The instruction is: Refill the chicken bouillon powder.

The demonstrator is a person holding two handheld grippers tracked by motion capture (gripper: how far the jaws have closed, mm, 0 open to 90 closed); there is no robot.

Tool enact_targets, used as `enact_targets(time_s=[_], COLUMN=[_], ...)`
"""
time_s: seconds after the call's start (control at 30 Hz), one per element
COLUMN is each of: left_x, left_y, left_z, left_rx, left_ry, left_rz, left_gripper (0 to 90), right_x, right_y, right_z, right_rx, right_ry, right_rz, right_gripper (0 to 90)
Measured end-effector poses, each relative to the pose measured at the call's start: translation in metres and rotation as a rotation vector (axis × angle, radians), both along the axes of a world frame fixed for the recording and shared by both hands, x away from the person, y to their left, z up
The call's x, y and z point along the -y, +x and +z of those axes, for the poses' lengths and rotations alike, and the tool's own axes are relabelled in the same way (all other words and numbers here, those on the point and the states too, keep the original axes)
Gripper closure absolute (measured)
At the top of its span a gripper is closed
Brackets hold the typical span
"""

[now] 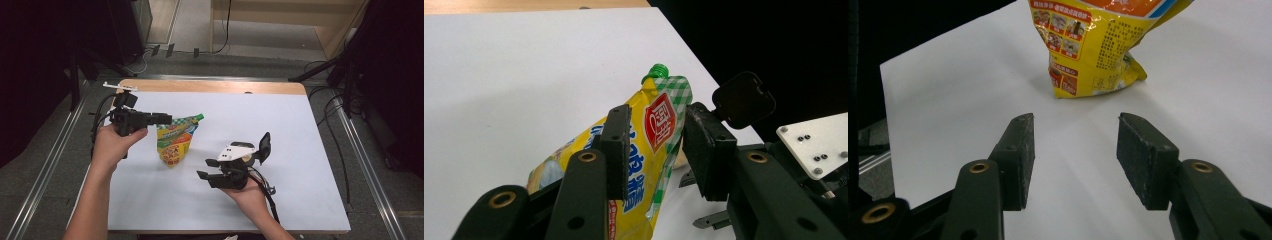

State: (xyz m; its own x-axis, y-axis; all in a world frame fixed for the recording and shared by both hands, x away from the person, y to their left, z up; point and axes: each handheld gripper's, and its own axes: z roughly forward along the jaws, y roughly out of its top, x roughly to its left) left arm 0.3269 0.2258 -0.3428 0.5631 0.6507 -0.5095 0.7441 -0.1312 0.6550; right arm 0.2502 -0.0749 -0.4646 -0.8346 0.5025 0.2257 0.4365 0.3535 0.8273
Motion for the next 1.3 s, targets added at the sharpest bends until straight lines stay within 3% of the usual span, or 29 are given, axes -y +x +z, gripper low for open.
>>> enact_targets(time_s=[0.57, 0.73, 0.8, 0.93, 1.1, 1.3], left_x=[-0.019, -0.022, -0.023, -0.025, -0.029, -0.034], left_y=[-0.003, -0.002, -0.001, 0.000, 0.004, 0.009], left_z=[0.008, 0.007, 0.005, -0.005, -0.019, -0.035], left_rx=[0.006, 0.011, 0.016, 0.066, 0.073, 0.070], left_ry=[-0.012, 0.006, 0.009, 0.036, 0.072, 0.109], left_rz=[0.065, 0.077, 0.085, 0.121, 0.135, 0.156], left_gripper=[63.4, 62.5, 61.8, 55.7, 50.9, 47.5], right_x=[0.000, 0.002, 0.004, 0.010, 0.022, 0.037], right_y=[0.000, 0.001, 0.001, 0.002, 0.003, 0.006], right_z=[0.001, 0.003, 0.005, 0.013, 0.029, 0.046], right_rx=[0.000, 0.000, -0.012, -0.009, -0.012, -0.037], right_ry=[-0.003, -0.002, 0.005, 0.008, 0.005, -0.011], right_rz=[0.000, 0.002, 0.005, -0.006, -0.019, -0.006], right_gripper=[51.7, 52.4, 54.0, 56.5, 63.7, 79.2])
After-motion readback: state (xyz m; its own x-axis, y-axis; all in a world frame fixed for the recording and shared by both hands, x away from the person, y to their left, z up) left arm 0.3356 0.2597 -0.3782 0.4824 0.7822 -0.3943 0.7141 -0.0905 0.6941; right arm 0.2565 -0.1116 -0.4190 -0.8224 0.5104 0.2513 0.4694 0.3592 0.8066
